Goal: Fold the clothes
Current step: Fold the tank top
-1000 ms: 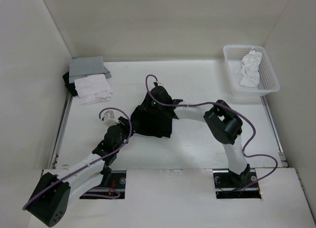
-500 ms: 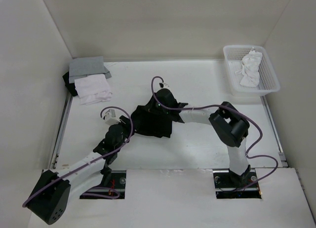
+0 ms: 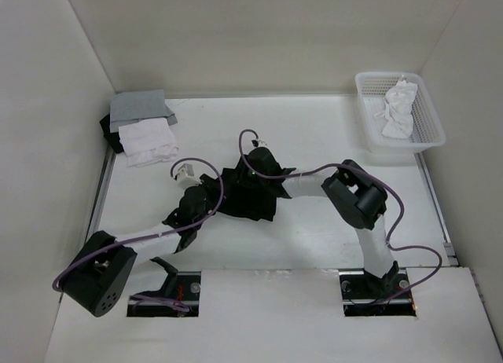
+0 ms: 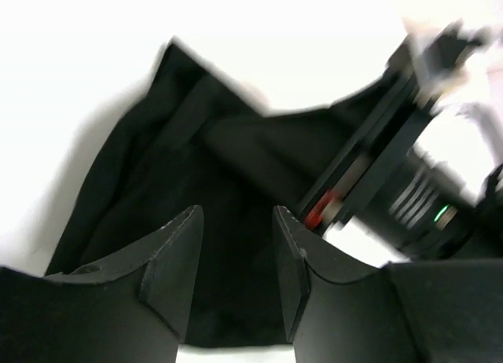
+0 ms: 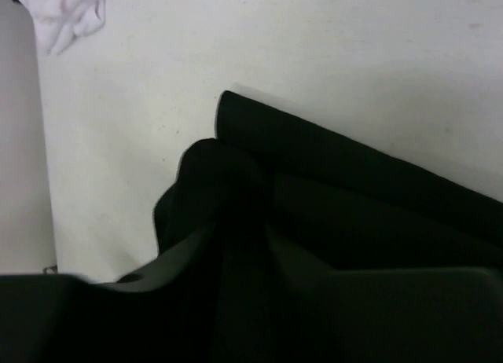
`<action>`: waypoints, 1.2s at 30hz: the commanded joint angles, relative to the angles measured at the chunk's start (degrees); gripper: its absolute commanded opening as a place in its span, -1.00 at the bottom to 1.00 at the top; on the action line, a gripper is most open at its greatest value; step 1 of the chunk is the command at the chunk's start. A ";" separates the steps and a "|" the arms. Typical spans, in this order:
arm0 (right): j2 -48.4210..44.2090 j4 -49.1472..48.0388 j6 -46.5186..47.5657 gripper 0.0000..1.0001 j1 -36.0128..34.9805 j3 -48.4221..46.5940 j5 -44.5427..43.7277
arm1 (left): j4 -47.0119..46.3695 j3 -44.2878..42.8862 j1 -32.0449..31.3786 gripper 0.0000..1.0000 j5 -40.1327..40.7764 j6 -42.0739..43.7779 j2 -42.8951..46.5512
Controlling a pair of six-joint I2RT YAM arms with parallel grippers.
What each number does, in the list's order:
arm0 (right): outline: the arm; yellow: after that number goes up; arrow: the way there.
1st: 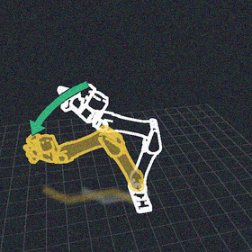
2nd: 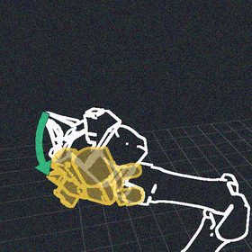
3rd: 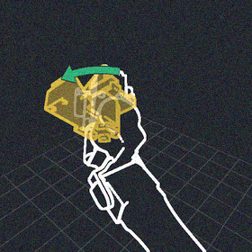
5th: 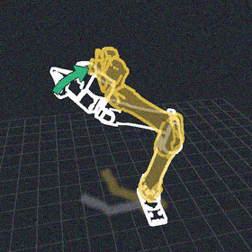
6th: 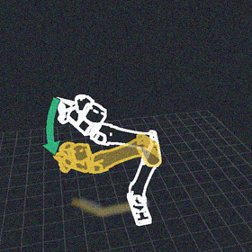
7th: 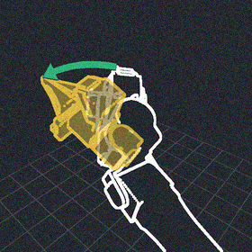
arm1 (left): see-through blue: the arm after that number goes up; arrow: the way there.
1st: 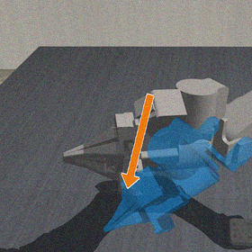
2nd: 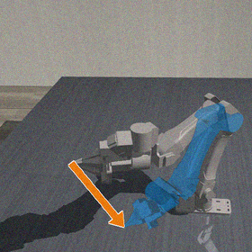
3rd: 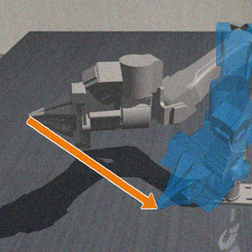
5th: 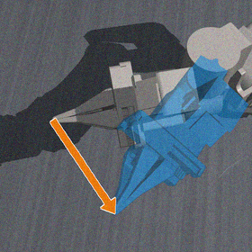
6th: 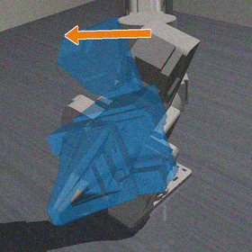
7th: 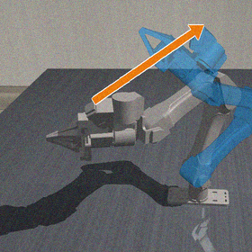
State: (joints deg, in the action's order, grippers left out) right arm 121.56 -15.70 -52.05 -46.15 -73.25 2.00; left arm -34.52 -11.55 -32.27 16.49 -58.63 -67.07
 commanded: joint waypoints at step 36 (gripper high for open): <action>-24.89 -6.00 3.36 -0.14 13.68 32.13 -5.53 | -14.08 -18.16 9.64 -0.66 -7.79 9.94 -31.28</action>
State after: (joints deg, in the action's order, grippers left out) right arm 95.61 -21.45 -50.28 -32.62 -38.48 -3.20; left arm -43.07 -29.06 -23.22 9.82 -47.16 -98.10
